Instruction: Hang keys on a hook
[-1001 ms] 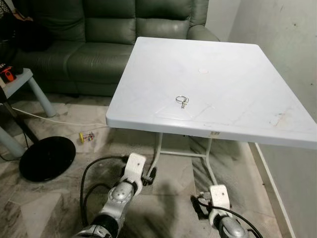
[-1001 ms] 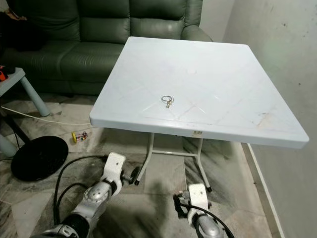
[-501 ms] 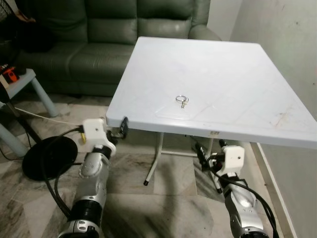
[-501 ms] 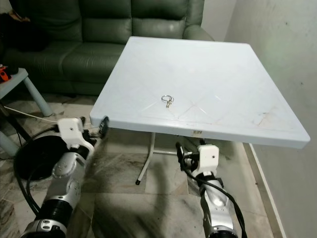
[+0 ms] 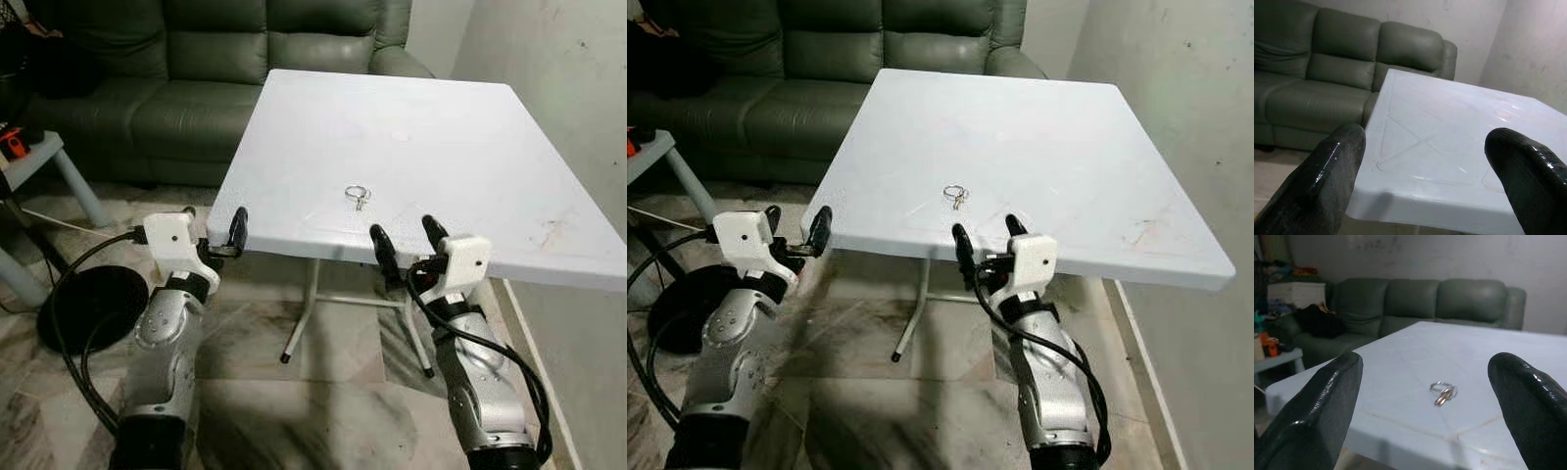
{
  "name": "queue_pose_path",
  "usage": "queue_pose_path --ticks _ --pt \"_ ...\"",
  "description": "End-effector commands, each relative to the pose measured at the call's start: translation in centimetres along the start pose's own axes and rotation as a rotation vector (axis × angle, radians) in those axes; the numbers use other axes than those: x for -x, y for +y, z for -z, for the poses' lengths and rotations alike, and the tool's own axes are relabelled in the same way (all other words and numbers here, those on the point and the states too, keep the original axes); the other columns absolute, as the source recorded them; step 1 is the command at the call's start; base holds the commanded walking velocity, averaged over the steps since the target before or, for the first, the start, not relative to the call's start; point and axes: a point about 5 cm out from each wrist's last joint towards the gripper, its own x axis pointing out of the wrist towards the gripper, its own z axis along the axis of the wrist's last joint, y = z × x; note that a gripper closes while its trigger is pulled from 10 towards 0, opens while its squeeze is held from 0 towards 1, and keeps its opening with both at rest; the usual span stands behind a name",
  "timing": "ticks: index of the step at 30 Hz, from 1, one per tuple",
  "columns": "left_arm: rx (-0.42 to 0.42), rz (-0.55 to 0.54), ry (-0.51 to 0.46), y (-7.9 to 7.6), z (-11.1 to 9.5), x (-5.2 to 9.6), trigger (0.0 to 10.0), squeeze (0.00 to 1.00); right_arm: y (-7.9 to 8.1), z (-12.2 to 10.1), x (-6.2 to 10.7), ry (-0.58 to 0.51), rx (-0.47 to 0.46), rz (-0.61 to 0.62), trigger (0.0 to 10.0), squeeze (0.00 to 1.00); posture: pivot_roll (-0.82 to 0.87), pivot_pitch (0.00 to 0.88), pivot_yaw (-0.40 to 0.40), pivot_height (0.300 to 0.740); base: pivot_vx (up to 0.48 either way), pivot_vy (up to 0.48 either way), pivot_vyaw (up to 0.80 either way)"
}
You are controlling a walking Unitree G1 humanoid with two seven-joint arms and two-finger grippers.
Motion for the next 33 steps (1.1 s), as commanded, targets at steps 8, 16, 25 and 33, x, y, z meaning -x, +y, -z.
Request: queue_pose_path --ticks 8,16,25,33 --pt "0.04 0.013 0.024 0.6 -0.7 0.9 10.0 0.0 -1.5 0.0 1.3 0.06 0.011 0.066 10.0 0.0 -0.02 0.021 -0.045 0.74 0.0 0.0 0.0" --pt "0.079 0.013 0.089 1.0 0.8 1.9 10.0 0.0 -1.7 1.3 2.5 0.116 -0.02 0.108 10.0 0.0 -0.03 0.018 -0.042 0.74 0.0 0.0 0.0" --pt "0.096 0.0 0.079 2.6 0.4 4.4 10.0 0.0 -2.3 -0.9 3.9 0.038 -0.042 0.143 10.0 0.0 -0.04 0.014 -0.039 0.74 0.0 0.0 0.0" --pt "0.093 0.023 0.1 2.7 0.7 3.9 10.0 0.0 -2.7 -0.2 3.6 0.069 -0.029 0.139 10.0 0.0 -0.04 0.019 -0.031 0.74 0.0 0.0 0.0"
